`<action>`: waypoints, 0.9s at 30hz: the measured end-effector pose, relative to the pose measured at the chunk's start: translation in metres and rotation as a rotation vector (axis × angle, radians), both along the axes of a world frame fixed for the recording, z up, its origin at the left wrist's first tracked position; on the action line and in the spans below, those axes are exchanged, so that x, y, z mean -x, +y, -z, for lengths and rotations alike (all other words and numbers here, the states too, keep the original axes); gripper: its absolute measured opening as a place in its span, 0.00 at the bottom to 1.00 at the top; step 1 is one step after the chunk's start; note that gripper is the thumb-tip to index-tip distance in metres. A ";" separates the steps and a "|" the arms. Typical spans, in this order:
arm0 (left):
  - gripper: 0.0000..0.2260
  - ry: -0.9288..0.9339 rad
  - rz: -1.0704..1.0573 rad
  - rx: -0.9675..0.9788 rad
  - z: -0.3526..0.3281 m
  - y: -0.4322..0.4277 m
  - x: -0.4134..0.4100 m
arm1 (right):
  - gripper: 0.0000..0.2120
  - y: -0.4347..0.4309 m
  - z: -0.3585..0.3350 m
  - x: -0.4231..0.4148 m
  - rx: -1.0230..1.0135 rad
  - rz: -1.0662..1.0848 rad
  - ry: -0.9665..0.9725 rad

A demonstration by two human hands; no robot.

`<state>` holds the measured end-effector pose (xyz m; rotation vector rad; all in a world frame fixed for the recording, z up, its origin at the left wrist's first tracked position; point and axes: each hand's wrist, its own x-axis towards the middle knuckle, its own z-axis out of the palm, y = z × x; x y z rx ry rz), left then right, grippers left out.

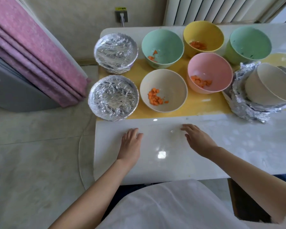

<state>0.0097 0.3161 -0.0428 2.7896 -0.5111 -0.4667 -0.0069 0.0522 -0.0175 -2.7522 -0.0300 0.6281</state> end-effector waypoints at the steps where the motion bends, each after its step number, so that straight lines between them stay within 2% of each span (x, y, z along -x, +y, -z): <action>1: 0.18 0.023 0.009 0.010 -0.002 -0.015 0.000 | 0.17 -0.012 -0.004 -0.001 0.002 0.015 0.006; 4: 0.21 0.074 0.086 0.016 -0.007 -0.061 0.000 | 0.16 -0.048 -0.021 -0.005 -0.020 0.077 -0.052; 8: 0.22 0.078 0.130 0.000 -0.007 -0.119 -0.007 | 0.13 -0.096 -0.047 -0.012 -0.081 0.188 -0.405; 11: 0.20 0.069 0.108 0.053 -0.010 -0.161 -0.018 | 0.12 -0.139 -0.058 -0.026 -0.016 0.318 -0.591; 13: 0.19 0.072 0.102 0.166 -0.018 -0.191 -0.028 | 0.14 -0.171 -0.060 -0.035 0.066 0.397 -0.659; 16: 0.16 -0.043 0.124 0.387 -0.046 -0.243 -0.047 | 0.21 -0.206 -0.061 -0.042 0.115 0.462 -0.605; 19: 0.16 -0.183 0.146 0.551 -0.074 -0.297 -0.070 | 0.22 -0.229 -0.059 -0.046 0.152 0.465 -0.475; 22: 0.18 -0.210 0.165 0.522 -0.083 -0.339 -0.096 | 0.17 -0.244 -0.056 -0.048 0.164 0.442 -0.410; 25: 0.19 -0.097 0.138 0.438 -0.074 -0.367 -0.118 | 0.09 -0.253 -0.055 -0.047 0.223 0.410 -0.343; 27: 0.17 -0.028 0.126 0.404 -0.067 -0.379 -0.130 | 0.05 -0.255 -0.053 -0.043 0.227 0.381 -0.415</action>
